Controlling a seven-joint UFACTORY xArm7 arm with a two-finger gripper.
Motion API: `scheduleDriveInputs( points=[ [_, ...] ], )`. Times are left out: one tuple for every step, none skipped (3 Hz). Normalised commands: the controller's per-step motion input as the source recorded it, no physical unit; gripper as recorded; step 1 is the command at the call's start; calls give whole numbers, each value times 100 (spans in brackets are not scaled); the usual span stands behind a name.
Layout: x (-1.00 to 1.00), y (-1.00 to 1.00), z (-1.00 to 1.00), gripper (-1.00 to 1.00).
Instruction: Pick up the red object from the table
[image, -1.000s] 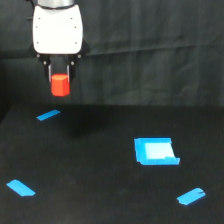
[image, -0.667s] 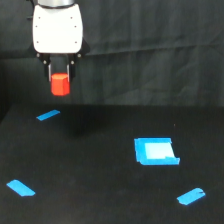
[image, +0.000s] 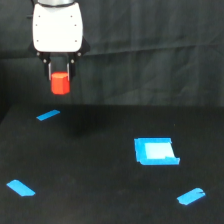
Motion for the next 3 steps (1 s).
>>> scheduleDriveInputs(
  points=[
    [1,0,11,-97],
    [1,0,11,-97],
    [1,0,11,-97]
  ],
)
